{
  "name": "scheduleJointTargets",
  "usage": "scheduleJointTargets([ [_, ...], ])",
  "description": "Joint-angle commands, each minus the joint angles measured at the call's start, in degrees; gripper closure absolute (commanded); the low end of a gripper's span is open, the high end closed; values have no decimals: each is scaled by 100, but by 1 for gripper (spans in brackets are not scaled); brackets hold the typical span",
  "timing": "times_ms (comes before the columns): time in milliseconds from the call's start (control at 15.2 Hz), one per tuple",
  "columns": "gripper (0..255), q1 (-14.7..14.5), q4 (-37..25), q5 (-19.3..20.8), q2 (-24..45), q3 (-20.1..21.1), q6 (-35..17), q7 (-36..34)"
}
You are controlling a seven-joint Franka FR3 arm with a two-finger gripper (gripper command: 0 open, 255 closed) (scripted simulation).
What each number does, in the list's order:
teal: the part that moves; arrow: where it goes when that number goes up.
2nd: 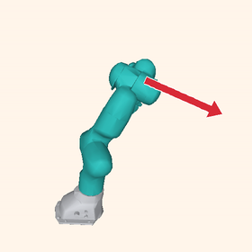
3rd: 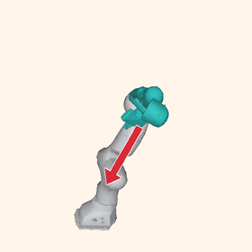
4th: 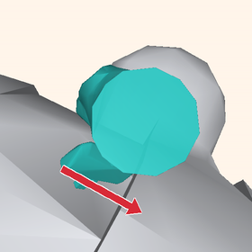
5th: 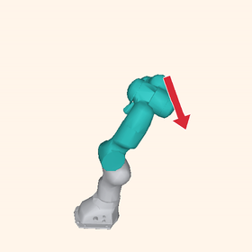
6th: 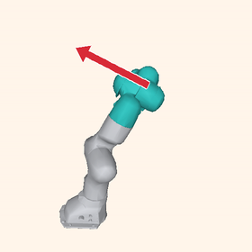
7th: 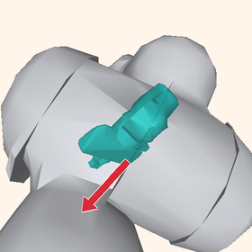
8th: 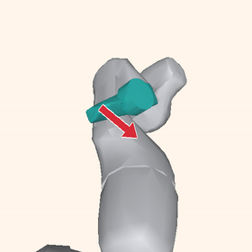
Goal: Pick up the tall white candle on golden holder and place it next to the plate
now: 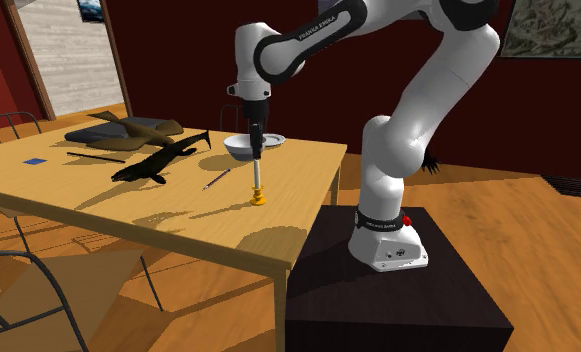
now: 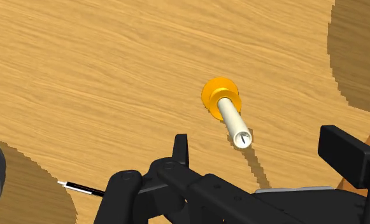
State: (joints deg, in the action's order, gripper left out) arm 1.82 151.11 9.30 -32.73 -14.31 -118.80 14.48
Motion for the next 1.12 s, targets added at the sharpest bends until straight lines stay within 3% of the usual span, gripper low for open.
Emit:
scheduleJointTargets([
  [0, 0, -3, 90, 18, 108, -48, -198, 50],
  [330, 0, 0, 368, 51, 352, -118, -718, 55],
  [858, 0, 0, 368, 51, 352, -118, -718, 55],
  [924, 255, 0, 367, 51, 352, -118, -717, 55],
  [1056, 255, 0, 367, 51, 352, -118, -717, 55],
])
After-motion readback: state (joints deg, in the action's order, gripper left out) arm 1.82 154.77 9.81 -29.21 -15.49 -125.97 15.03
